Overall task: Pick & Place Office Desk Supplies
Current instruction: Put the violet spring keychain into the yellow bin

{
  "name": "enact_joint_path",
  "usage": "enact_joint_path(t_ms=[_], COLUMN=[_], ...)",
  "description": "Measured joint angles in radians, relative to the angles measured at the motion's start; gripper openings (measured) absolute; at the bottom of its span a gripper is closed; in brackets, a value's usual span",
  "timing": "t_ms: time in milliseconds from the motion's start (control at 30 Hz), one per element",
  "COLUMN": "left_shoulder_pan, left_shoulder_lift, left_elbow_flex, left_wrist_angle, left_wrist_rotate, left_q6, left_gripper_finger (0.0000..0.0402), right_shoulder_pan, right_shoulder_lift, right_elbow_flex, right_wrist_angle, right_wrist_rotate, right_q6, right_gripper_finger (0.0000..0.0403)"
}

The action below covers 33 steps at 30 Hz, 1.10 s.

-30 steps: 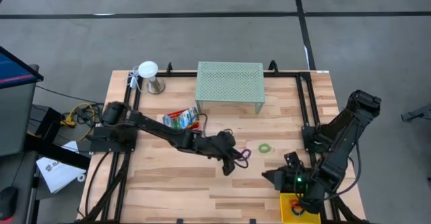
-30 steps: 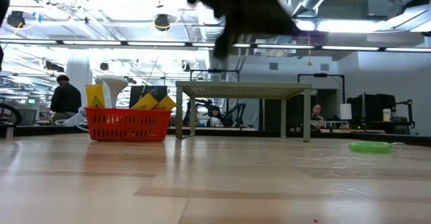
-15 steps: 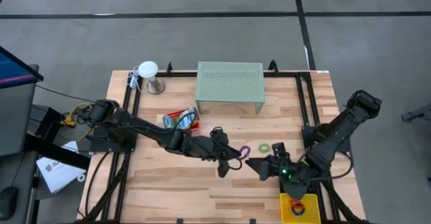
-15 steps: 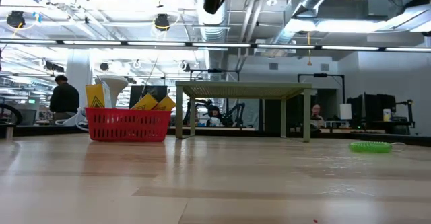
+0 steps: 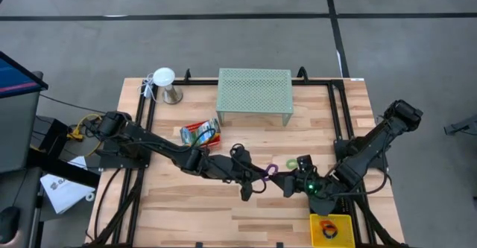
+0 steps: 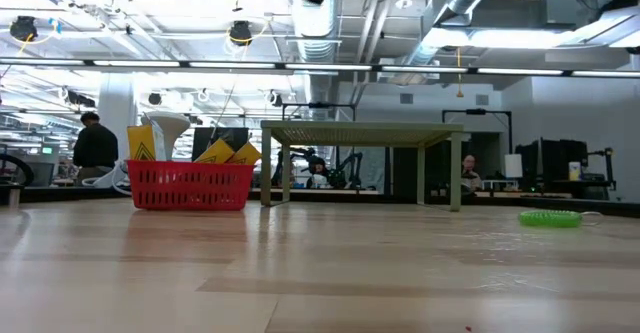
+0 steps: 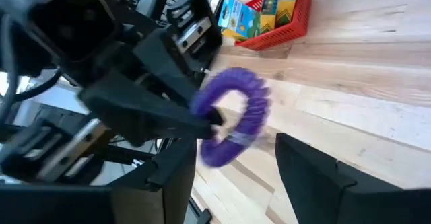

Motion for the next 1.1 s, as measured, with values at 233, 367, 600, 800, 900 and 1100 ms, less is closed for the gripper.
enact_joint_path(t_ms=[233,367,600,800,900,1100], left_shoulder_pan=[-0.005,-0.006,-0.009,-0.009,-0.014,-0.038], left_shoulder_lift=[0.000,0.000,0.000,0.000,0.000,0.000], left_elbow_flex=[0.000,0.000,0.000,0.000,0.000,0.001], left_wrist_angle=[0.029,0.030,0.027,0.027,0.022,-0.032], left_wrist_rotate=[-0.002,-0.002,-0.002,-0.002,-0.002,-0.002], left_q6=[-0.018,-0.019,-0.022,-0.027,-0.027,-0.028], left_gripper_finger=[0.0004,0.0004,0.0004,0.0004,0.0004,0.0004], right_shoulder_pan=[-0.005,-0.005,-0.005,-0.002,0.005,0.016], right_shoulder_lift=[0.000,0.000,0.000,0.000,0.000,0.000], right_elbow_flex=[0.000,0.000,0.000,0.000,0.000,0.000], right_wrist_angle=[0.003,0.016,0.074,0.125,0.140,0.144], right_wrist_rotate=[0.001,0.003,0.016,0.049,0.053,0.056], right_q6=[-0.025,-0.058,-0.136,-0.208,-0.239,-0.235], right_gripper_finger=[0.0199,0.0194,0.0136,0.0044,0.0015,0.0024])
